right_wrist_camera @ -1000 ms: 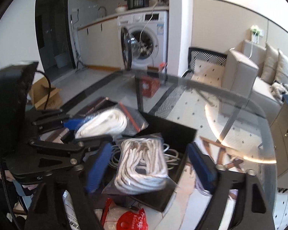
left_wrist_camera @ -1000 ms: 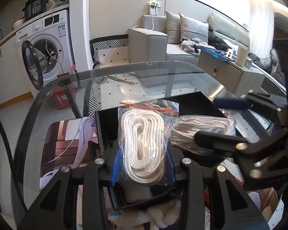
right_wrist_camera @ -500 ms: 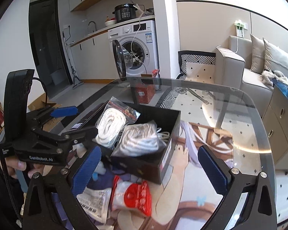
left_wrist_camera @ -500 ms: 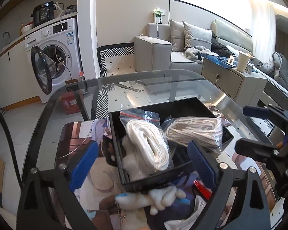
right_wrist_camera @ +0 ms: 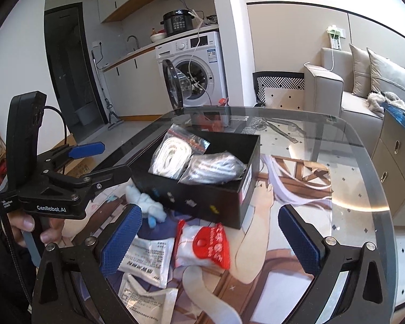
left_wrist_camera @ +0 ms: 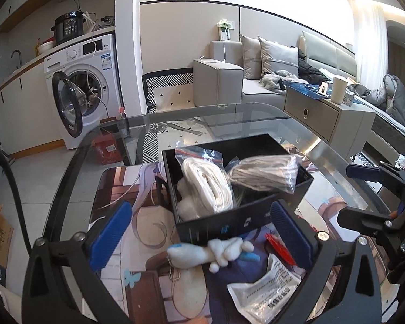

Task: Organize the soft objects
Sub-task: 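Move both tools back toward the white printed sachets on the table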

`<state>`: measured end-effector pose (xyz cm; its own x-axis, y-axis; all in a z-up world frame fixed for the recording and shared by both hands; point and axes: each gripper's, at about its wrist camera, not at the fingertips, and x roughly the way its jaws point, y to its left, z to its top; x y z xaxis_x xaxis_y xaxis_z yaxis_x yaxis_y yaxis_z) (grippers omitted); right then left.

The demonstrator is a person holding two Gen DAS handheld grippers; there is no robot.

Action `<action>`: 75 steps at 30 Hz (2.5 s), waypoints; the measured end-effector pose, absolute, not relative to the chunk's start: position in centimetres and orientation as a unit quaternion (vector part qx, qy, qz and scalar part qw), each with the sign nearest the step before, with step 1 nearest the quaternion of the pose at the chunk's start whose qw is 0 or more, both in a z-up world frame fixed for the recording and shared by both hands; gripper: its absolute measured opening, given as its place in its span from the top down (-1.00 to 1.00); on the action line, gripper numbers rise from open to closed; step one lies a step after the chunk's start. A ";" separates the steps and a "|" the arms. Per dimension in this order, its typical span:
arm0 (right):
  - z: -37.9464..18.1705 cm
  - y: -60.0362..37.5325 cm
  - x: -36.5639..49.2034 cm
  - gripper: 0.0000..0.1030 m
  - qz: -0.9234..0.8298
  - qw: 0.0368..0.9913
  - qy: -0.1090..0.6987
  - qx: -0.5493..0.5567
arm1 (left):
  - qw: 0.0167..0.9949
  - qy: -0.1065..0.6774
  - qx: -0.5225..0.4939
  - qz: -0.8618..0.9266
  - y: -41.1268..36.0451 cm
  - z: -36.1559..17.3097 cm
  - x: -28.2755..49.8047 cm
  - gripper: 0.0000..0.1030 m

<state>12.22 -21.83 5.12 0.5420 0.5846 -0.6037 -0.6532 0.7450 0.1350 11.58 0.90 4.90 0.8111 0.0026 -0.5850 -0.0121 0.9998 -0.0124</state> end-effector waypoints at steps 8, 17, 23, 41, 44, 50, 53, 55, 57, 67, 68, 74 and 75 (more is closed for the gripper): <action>4.2 -21.6 10.6 -0.99 0.359 0.874 0.323 -0.064 | 0.953 0.303 -0.004 0.004 0.4 4.2 9.7 -1.00; 3.7 -21.6 9.2 -0.99 0.366 0.871 0.319 -0.078 | 0.951 0.308 -0.017 0.011 0.7 3.8 8.6 -1.00; 3.1 -21.6 8.8 -0.99 0.365 0.868 0.324 -0.086 | 0.950 0.310 -0.019 0.019 1.4 3.3 7.8 -1.00; 0.8 -21.9 8.8 -0.99 0.360 0.854 0.365 -0.090 | 0.941 0.337 -0.029 0.013 2.3 0.5 6.7 -1.00; 0.4 -21.7 8.1 -0.99 0.365 0.850 0.370 -0.091 | 0.941 0.338 -0.032 0.012 2.3 0.4 6.4 -1.00; -1.0 -20.8 6.4 -0.99 0.381 0.835 0.384 -0.104 | 0.941 0.338 -0.031 0.011 2.0 0.3 6.0 -1.00; -1.6 -20.1 5.8 -0.99 0.391 0.826 0.393 -0.099 | 0.941 0.337 -0.029 0.009 1.7 0.2 5.9 -1.00; -2.0 -19.5 5.3 -0.99 0.399 0.821 0.396 -0.103 | 0.942 0.336 -0.027 0.011 1.6 0.3 5.8 -1.00; -2.4 -18.9 4.9 -0.99 0.402 0.817 0.399 -0.110 | 0.942 0.335 -0.027 0.011 1.6 0.3 5.8 -1.00; -3.7 -17.5 4.2 -0.99 0.374 0.820 0.397 -0.173 | 0.941 0.336 -0.026 0.013 1.5 0.4 5.8 -1.00; -3.7 -17.7 4.3 -0.99 0.372 0.821 0.398 -0.173 | 0.941 0.336 -0.026 0.012 1.5 0.4 5.8 -1.00; -3.7 -18.9 5.4 -0.99 0.354 0.828 0.402 -0.168 | 0.940 0.339 -0.024 0.012 1.5 0.4 6.0 -1.00; -3.6 -19.2 5.5 -0.99 0.352 0.828 0.402 -0.166 | 0.940 0.340 -0.024 0.012 1.5 0.4 6.0 -1.00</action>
